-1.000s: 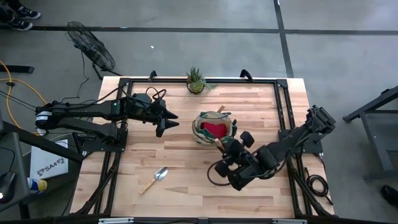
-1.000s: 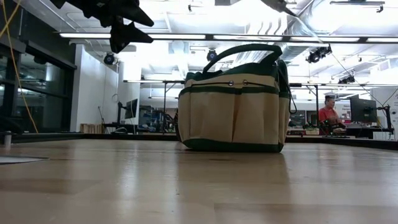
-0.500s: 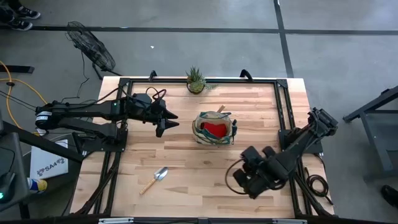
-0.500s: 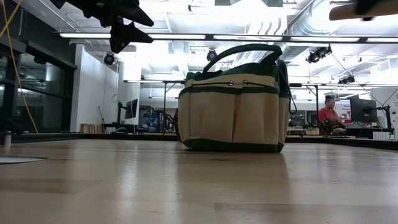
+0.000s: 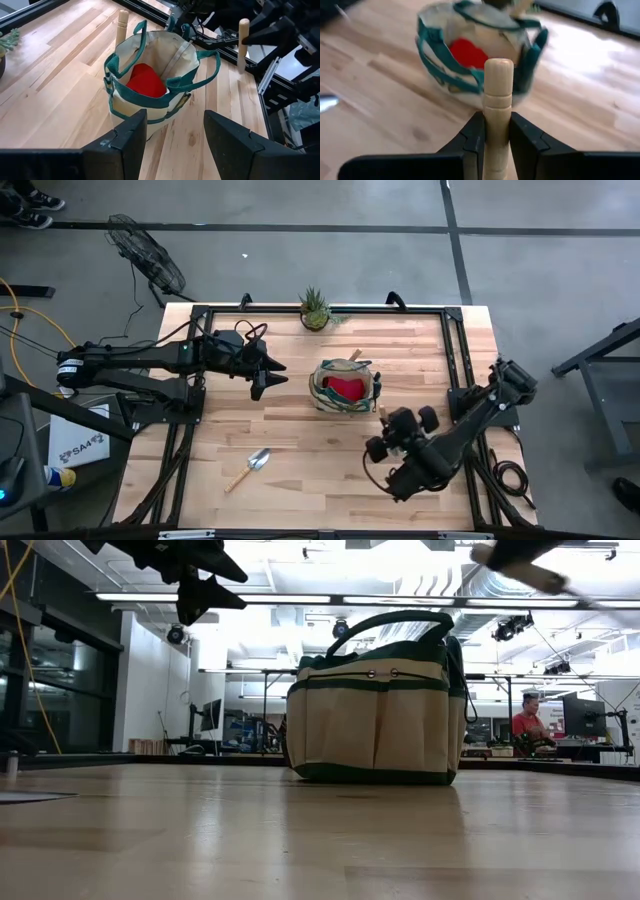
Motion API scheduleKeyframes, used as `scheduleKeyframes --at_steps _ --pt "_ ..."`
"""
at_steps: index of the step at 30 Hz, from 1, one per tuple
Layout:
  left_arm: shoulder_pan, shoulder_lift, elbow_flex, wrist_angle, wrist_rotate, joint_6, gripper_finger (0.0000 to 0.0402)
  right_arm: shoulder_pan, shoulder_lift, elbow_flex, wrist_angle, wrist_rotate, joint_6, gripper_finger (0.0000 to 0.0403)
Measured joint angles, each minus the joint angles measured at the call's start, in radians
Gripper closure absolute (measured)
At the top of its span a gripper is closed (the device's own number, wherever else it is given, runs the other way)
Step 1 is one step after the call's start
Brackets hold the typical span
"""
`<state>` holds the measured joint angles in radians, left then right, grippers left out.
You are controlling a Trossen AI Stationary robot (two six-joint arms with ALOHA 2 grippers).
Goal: Pick & Place Garden tools in Gardening bag
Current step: Put the right light brown trowel into the light brown gardening bag
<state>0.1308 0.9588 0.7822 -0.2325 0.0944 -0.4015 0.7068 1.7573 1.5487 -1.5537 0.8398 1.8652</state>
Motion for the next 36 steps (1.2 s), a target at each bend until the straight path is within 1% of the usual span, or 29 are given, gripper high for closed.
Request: scheduleKeyframes --at_steps 5,9,14,19,23,27,36 --pt "0.0 0.0 0.0 -0.001 -0.007 0.001 0.021 -0.039 0.047 0.0 0.052 0.118 -0.009 0.0349" --pt "0.0 0.0 0.0 -0.001 -0.008 0.002 0.021 -0.067 0.051 0.0 0.115 0.227 -0.029 0.0349" --pt "0.0 0.0 0.0 -0.001 -0.011 0.003 0.021 -0.11 0.051 0.0 0.217 0.336 -0.159 0.0349" --pt "0.0 0.0 0.0 -0.001 -0.011 0.003 0.021 -0.165 0.051 0.0 0.36 0.414 -0.347 0.0349" --pt "0.0 0.0 0.0 -0.001 -0.011 0.003 0.021 -0.21 0.051 0.0 0.463 0.423 -0.493 0.0349" --pt "0.0 0.0 0.0 -0.001 -0.01 0.003 0.021 -0.239 0.051 0.0 0.518 0.424 -0.581 0.0349" --pt "0.0 0.0 0.0 -0.001 -0.01 0.006 0.021 -0.287 0.051 0.0 0.519 0.427 -0.618 0.0349"
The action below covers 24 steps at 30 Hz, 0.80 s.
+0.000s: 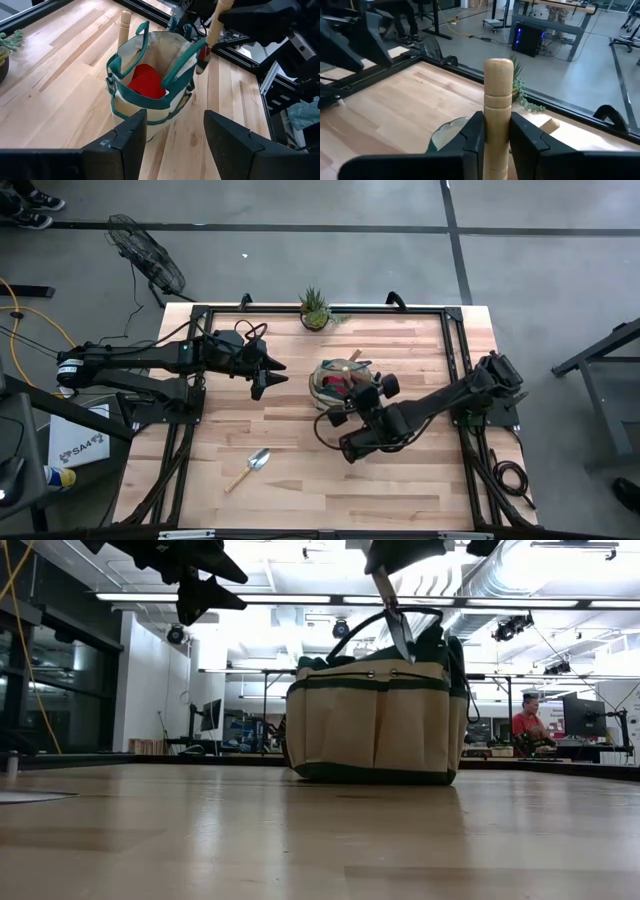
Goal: Pick & Place Garden tools in Gardening bag
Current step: Put the right light brown trowel into the light brown gardening bag
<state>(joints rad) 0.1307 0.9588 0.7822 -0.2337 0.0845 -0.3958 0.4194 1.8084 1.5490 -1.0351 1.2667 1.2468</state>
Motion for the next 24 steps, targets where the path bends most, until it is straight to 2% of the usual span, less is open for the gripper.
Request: scheduleKeyframes --at_steps 20,24 --pt "0.0 0.0 0.0 0.0 0.003 0.002 0.021 0.0 0.0 0.0 0.0 -0.066 -0.019 0.0349" --pt "0.0 0.0 0.0 0.0 0.002 0.002 0.021 0.0 0.0 0.0 0.0 -0.11 -0.021 0.0349"
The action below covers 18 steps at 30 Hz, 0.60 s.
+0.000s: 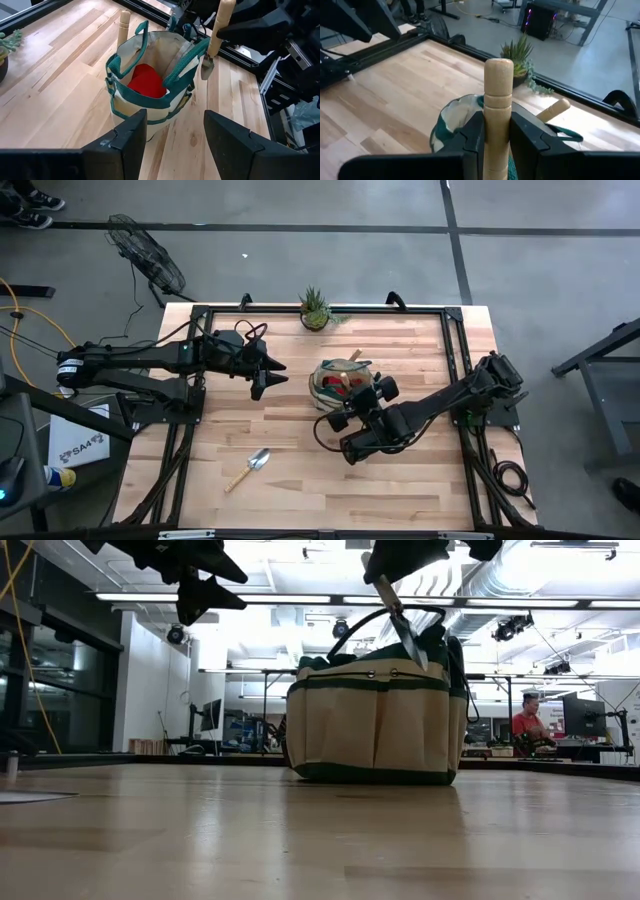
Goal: Pick & Place Garden tools in Gardening bag
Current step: Put the right light brown trowel into the light brown gardening bag
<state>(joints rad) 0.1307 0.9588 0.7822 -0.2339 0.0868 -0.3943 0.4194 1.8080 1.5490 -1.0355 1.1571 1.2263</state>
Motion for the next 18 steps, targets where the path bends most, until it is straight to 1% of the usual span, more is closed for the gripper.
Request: scheduleKeyframes --at_steps 9,14,18 --pt "0.0 0.0 0.0 0.0 -0.003 0.007 0.021 0.003 0.004 -0.003 0.007 0.013 0.0 0.0349" --pt "0.0 0.0 0.0 0.0 -0.003 0.007 0.021 -0.002 0.026 -0.023 0.012 0.001 0.043 0.0349" --pt "0.0 0.0 0.0 0.0 -0.003 0.007 0.021 -0.003 0.03 -0.026 0.022 0.023 0.06 0.0349"
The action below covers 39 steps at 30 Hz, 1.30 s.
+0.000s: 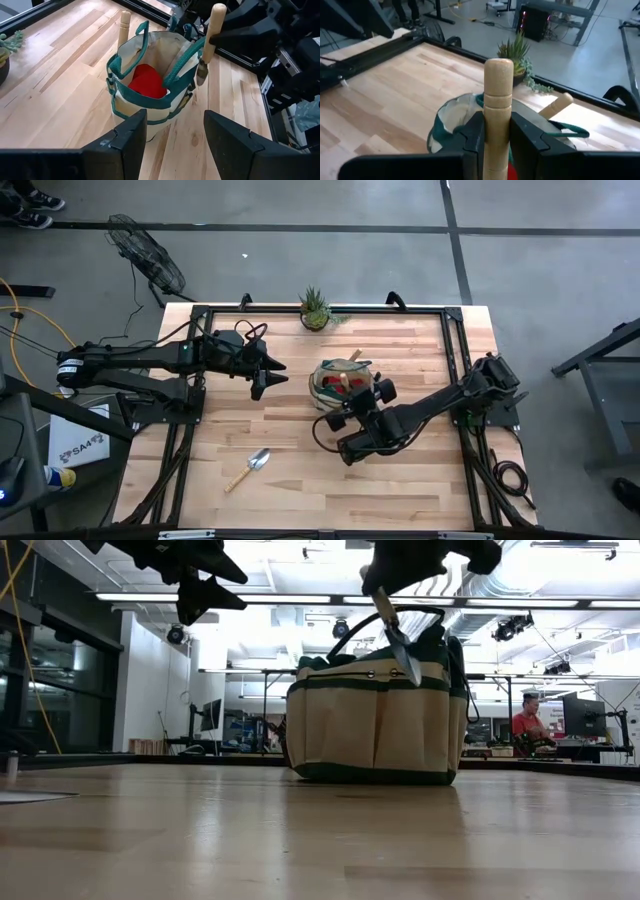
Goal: Pick & Place Garden tools in Gardening bag
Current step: Put the right light brown trowel into the light brown gardening bag
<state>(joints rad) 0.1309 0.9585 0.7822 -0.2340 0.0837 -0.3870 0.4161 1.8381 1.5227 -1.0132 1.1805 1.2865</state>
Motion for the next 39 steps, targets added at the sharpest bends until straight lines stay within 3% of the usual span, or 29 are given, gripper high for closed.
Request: scheduleKeyframes --at_steps 14,39 --pt "0.0 0.0 0.0 0.0 -0.007 0.0 0.021 -0.034 -0.002 0.0 0.001 0.075 -0.021 0.0349" --pt "0.0 0.0 0.0 0.0 -0.006 0.0 0.021 -0.059 -0.002 0.0 0.003 0.097 -0.035 0.0349"
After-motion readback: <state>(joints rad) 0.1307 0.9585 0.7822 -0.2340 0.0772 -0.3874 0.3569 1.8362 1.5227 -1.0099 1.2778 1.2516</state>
